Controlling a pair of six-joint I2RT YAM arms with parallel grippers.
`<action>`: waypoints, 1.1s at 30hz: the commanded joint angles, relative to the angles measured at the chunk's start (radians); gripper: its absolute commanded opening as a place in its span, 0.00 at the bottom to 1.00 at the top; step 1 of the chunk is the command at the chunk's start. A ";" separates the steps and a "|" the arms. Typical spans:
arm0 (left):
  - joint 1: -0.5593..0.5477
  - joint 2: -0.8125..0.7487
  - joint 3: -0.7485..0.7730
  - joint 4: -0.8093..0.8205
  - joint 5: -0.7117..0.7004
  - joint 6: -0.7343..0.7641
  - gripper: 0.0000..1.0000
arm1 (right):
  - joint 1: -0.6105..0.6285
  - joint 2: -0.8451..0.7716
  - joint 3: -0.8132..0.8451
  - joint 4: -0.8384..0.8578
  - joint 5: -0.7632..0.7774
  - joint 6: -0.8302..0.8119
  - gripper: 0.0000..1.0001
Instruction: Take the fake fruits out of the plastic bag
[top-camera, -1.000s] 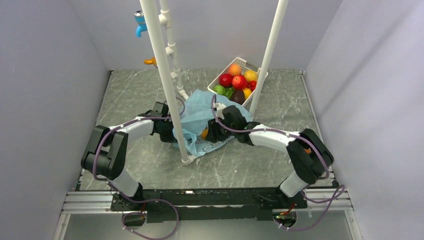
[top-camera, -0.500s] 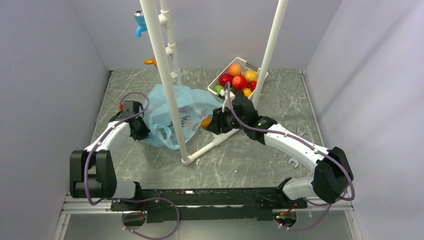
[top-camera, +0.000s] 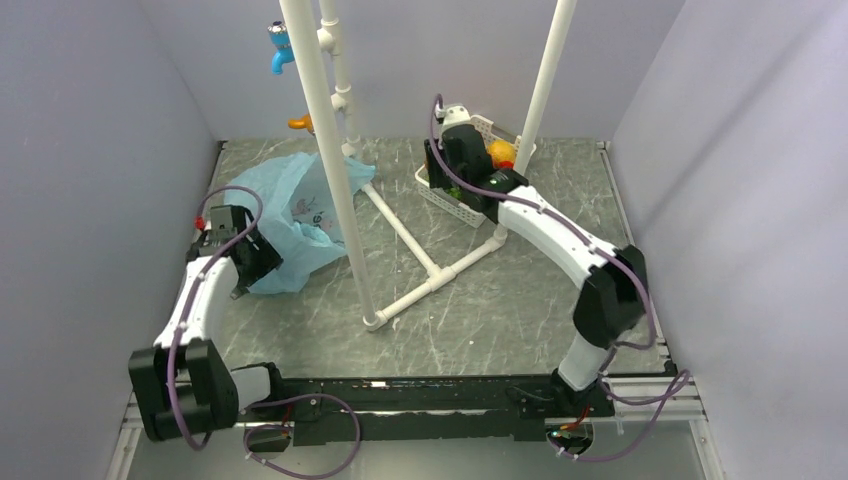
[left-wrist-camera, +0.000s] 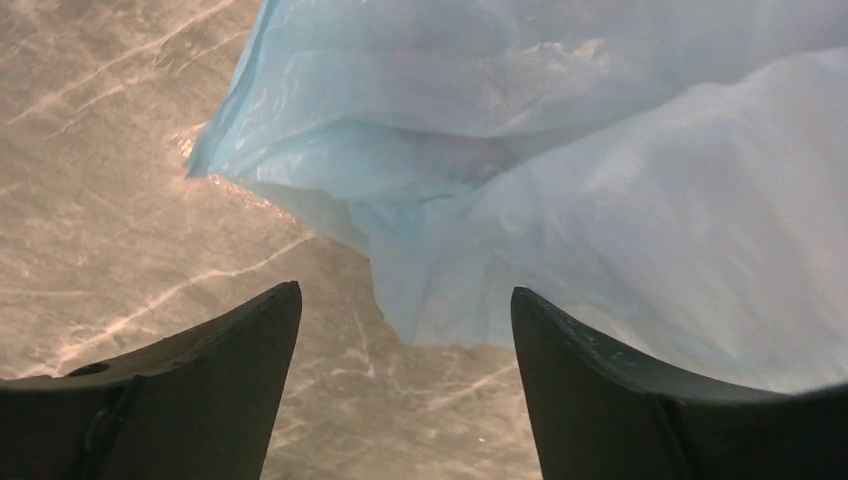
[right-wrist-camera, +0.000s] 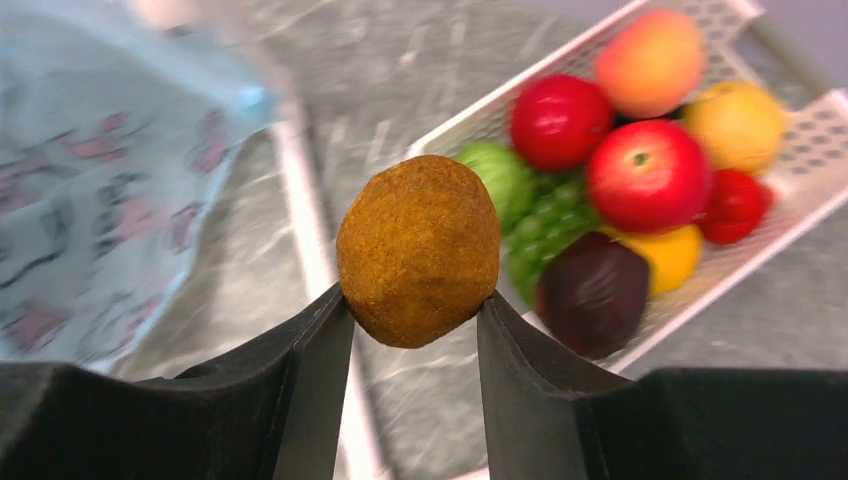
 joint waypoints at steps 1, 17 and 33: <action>0.003 -0.139 0.019 -0.070 -0.020 0.008 0.91 | -0.045 0.122 0.166 -0.059 0.220 -0.103 0.00; 0.002 -0.598 0.077 -0.162 0.519 0.126 0.99 | -0.134 0.454 0.453 -0.321 0.113 -0.120 0.17; 0.001 -0.639 0.466 -0.344 0.503 0.178 0.99 | -0.121 0.404 0.468 -0.404 0.106 -0.118 0.78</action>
